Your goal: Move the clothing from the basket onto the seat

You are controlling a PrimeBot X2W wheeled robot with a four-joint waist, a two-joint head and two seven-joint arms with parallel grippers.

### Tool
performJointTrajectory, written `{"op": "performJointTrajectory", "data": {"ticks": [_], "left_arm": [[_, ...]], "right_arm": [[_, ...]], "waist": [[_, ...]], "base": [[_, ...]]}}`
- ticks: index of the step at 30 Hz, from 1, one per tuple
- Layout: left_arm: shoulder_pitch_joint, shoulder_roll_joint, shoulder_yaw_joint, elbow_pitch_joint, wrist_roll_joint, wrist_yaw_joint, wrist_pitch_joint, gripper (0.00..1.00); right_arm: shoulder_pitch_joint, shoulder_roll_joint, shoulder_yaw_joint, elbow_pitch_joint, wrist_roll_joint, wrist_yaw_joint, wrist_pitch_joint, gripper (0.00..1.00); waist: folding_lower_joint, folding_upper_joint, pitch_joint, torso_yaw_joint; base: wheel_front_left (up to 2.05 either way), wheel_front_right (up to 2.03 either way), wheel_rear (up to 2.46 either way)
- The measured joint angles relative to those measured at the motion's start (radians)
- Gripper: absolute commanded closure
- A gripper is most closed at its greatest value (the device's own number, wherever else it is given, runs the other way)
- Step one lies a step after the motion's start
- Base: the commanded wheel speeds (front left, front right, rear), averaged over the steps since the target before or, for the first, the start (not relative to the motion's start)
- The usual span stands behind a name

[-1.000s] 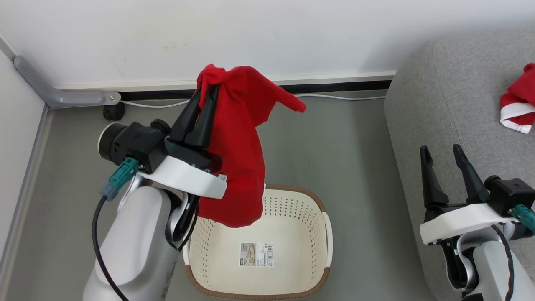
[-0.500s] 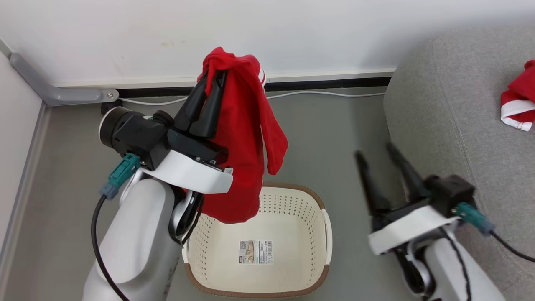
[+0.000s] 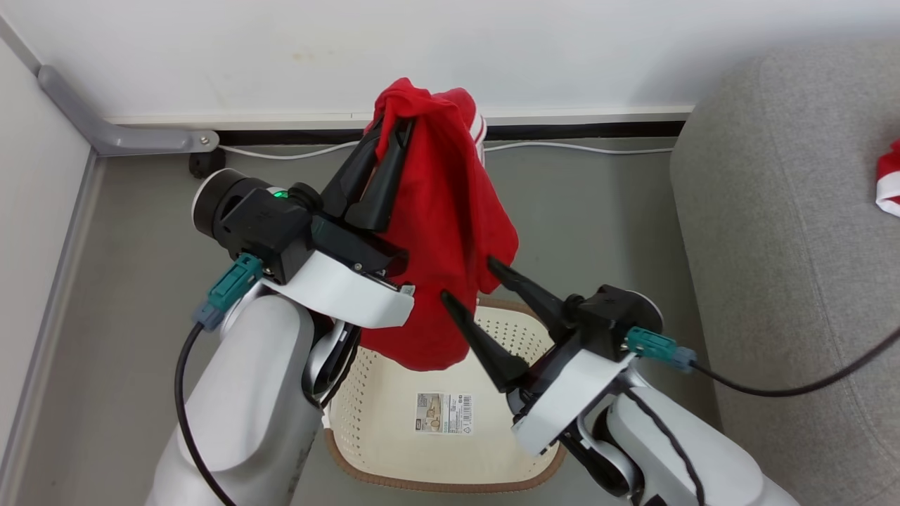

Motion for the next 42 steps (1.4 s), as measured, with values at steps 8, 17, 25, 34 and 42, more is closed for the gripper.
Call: {"op": "performJointTrajectory", "data": {"ticks": [8, 17, 25, 34, 42], "left_arm": [[-0.014, -0.003, -0.046, 0.000, -0.018, 0.000, 0.000, 1.00], [-0.015, -0.003, -0.087, 0.002, -0.046, 0.010, 0.000, 1.00], [-0.014, -0.003, -0.078, -0.001, -0.052, 0.018, -0.001, 0.75], [-0.010, -0.001, -0.074, 0.038, -0.053, 0.016, -0.001, 0.00], [0.013, 0.008, -0.063, 0.085, -0.051, 0.007, -0.001, 0.00]], "right_arm": [[-0.107, 0.010, 0.116, 0.117, 0.044, 0.000, 0.000, 0.00], [-0.162, 0.037, 0.142, 0.239, 0.075, 0.000, 0.000, 1.00], [-0.167, 0.041, 0.067, 0.211, 0.060, 0.000, 0.000, 1.00], [-0.109, 0.037, -0.084, 0.099, -0.010, 0.000, 0.000, 1.00], [-0.059, 0.011, -0.242, 0.001, -0.062, 0.000, 0.000, 1.00]], "waist": [[0.0000, 0.0000, 0.007, 0.035], [0.0000, 0.0000, 0.013, 0.070], [0.0000, 0.0000, 0.022, 0.055], [0.0000, 0.0000, 0.026, 0.013], [0.0000, 0.0000, 0.019, -0.042]], "base": [[0.00, 0.00, 0.00], [0.00, 0.00, 0.00], [0.00, 0.00, 0.00], [0.00, 0.00, 0.00], [0.00, 0.00, 0.00]]}}
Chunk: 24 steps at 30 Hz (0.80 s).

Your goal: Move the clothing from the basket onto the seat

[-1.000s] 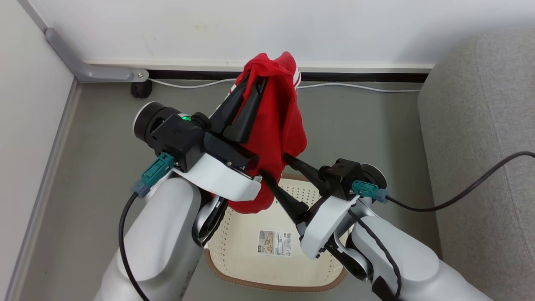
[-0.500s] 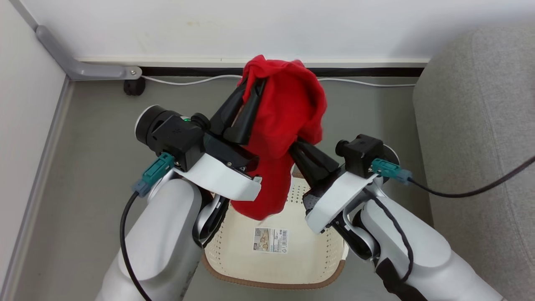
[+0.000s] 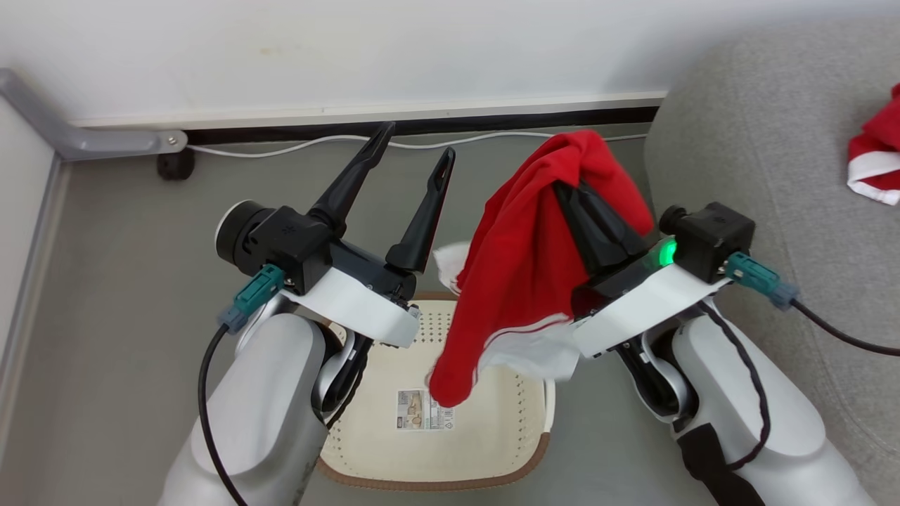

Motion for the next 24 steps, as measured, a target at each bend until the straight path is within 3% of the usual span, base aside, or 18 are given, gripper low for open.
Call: {"op": "performJointTrajectory", "data": {"ticks": [10, 24], "left_arm": [[0.039, 0.019, -0.010, 0.020, 0.003, -0.009, 0.000, 0.00], [0.096, 0.033, -0.047, 0.020, -0.012, -0.009, 0.000, 0.00]], "right_arm": [[0.042, -0.012, -0.113, -0.080, -0.038, 0.000, 0.000, 1.00], [0.098, -0.037, -0.198, -0.138, -0.045, 0.000, 0.000, 1.00]], "waist": [[0.0000, 0.0000, -0.022, -0.120], [0.0000, 0.0000, -0.077, -0.380]], "base": [[0.00, 0.00, 0.00], [0.00, 0.00, 0.00]]}}
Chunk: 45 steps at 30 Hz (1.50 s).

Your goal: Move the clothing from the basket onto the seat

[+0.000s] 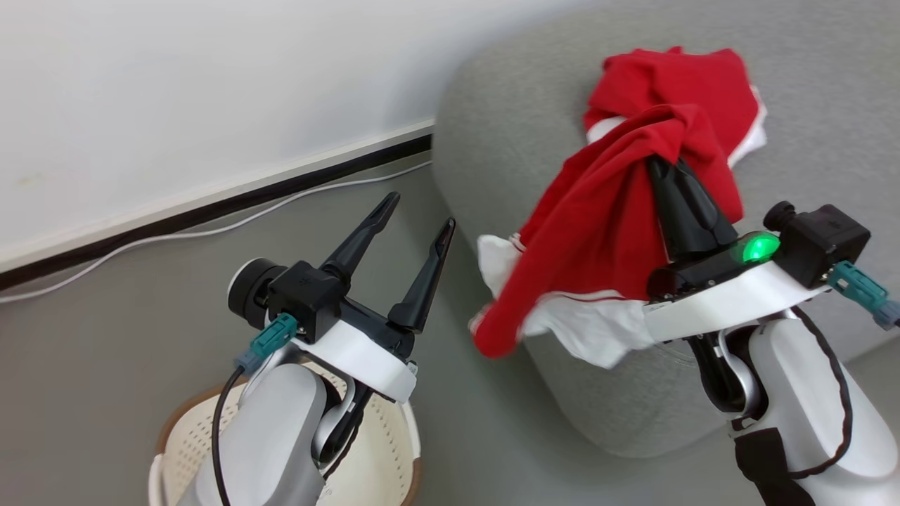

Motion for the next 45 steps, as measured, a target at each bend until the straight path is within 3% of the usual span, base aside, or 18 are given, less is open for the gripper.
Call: {"op": "performJointTrajectory", "data": {"ticks": [9, 18, 26, 36, 45], "left_arm": [[0.004, -0.003, -0.055, 0.001, -0.019, 0.000, 0.000, 0.00], [-0.013, -0.005, -0.136, 0.031, -0.053, 0.000, 0.000, 0.00], [-0.039, 0.002, -0.164, 0.043, -0.062, 0.000, 0.000, 0.00], [-0.040, 0.052, -0.139, 0.037, -0.059, 0.000, 0.000, 0.00], [-0.045, 0.090, -0.114, 0.009, -0.030, 0.000, 0.000, 0.00]], "right_arm": [[0.065, -0.021, -0.101, -0.045, -0.004, 0.000, 0.000, 1.00], [0.170, -0.022, -0.237, -0.124, -0.028, 0.000, 0.000, 1.00], [0.193, -0.033, -0.269, -0.135, -0.054, 0.000, 0.000, 1.00], [-0.022, -0.108, -0.270, -0.035, -0.098, 0.000, 0.000, 1.00], [-0.223, -0.153, -0.366, 0.046, -0.149, 0.000, 0.000, 1.00]], "waist": [[0.0000, 0.0000, -0.023, -0.135], [0.0000, 0.0000, -0.007, -0.155], [0.0000, 0.0000, 0.022, -0.159], [0.0000, 0.0000, 0.120, -0.159], [0.0000, 0.0000, 0.257, -0.146]], "base": [[0.00, 0.00, 0.00], [0.00, 0.00, 0.00], [0.00, 0.00, 0.00], [0.00, 0.00, 0.00], [0.00, 0.00, 0.00]]}}
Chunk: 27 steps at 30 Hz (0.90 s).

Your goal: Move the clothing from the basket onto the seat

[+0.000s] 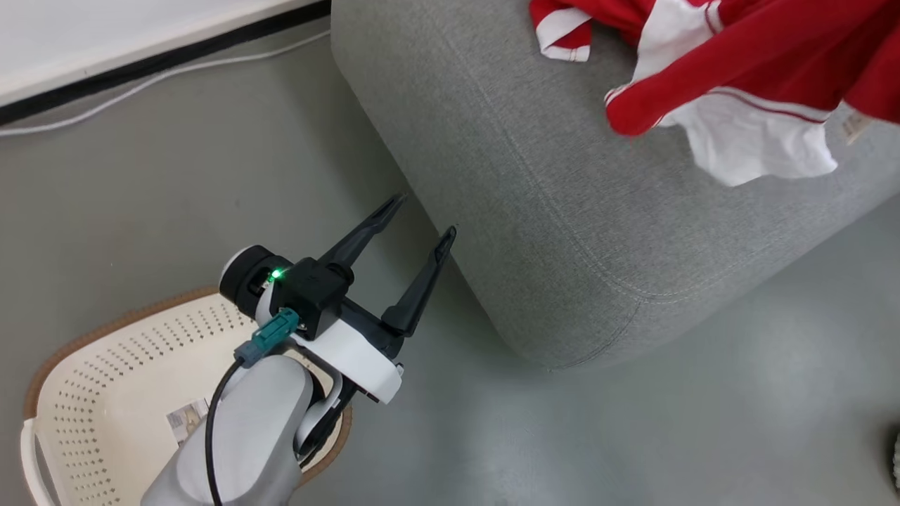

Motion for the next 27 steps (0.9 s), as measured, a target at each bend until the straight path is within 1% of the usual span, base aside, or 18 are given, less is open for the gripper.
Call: {"op": "performJointTrajectory", "data": {"ticks": [2, 5, 13, 16, 17, 18, 20, 23, 27], "left_arm": [[-0.015, 0.010, -0.002, -0.001, 0.006, 0.000, 0.000, 0.00], [-0.042, 0.026, -0.002, -0.004, 0.006, 0.000, 0.000, 0.00], [-0.083, 0.052, -0.019, -0.004, 0.009, 0.000, 0.000, 0.00], [-0.095, 0.061, -0.028, -0.002, 0.009, 0.000, 0.001, 0.00], [-0.100, 0.062, -0.036, -0.002, 0.008, 0.000, 0.001, 0.00], [-0.101, 0.061, -0.041, -0.001, 0.007, 0.000, 0.001, 0.00], [-0.103, 0.061, -0.052, 0.001, 0.005, 0.000, 0.001, 0.00], [-0.119, 0.062, -0.059, 0.005, 0.003, 0.000, 0.001, 0.00], [-0.141, 0.058, -0.073, 0.015, 0.000, 0.000, 0.001, 0.00]], "right_arm": [[-0.046, -0.026, -0.005, 0.021, -0.041, 0.000, 0.000, 1.00], [-0.120, -0.054, -0.015, 0.067, -0.072, 0.000, 0.000, 1.00], [-0.360, -0.161, -0.055, 0.234, -0.178, 0.000, 0.000, 1.00], [-0.435, -0.188, -0.088, 0.317, -0.214, 0.001, 0.000, 1.00], [-0.477, -0.209, -0.114, 0.374, -0.249, 0.002, 0.000, 1.00], [-0.495, -0.217, -0.130, 0.402, -0.264, 0.002, 0.000, 1.00], [-0.526, -0.224, -0.164, 0.461, -0.297, 0.002, 0.000, 1.00], [-0.553, -0.219, -0.204, 0.544, -0.318, 0.002, 0.011, 1.00], [-0.563, -0.179, -0.234, 0.651, -0.327, 0.002, 0.028, 1.00]], "waist": [[0.0000, 0.0000, 0.033, 0.011], [0.0000, 0.0000, 0.082, 0.027], [0.0000, 0.0000, 0.193, 0.066], [0.0000, 0.0000, 0.222, 0.081], [0.0000, 0.0000, 0.237, 0.094], [0.0000, 0.0000, 0.242, 0.102], [0.0000, 0.0000, 0.253, 0.117], [0.0000, 0.0000, 0.271, 0.135], [0.0000, 0.0000, 0.287, 0.162]], "base": [[0.00, 0.00, 0.00], [0.00, 0.00, 0.00], [0.00, 0.00, 0.00], [0.00, 0.00, 0.00], [0.00, 0.00, 0.00], [0.00, 0.00, 0.00], [0.00, 0.00, 0.00], [0.00, 0.00, 0.00], [0.00, 0.00, 0.00]]}}
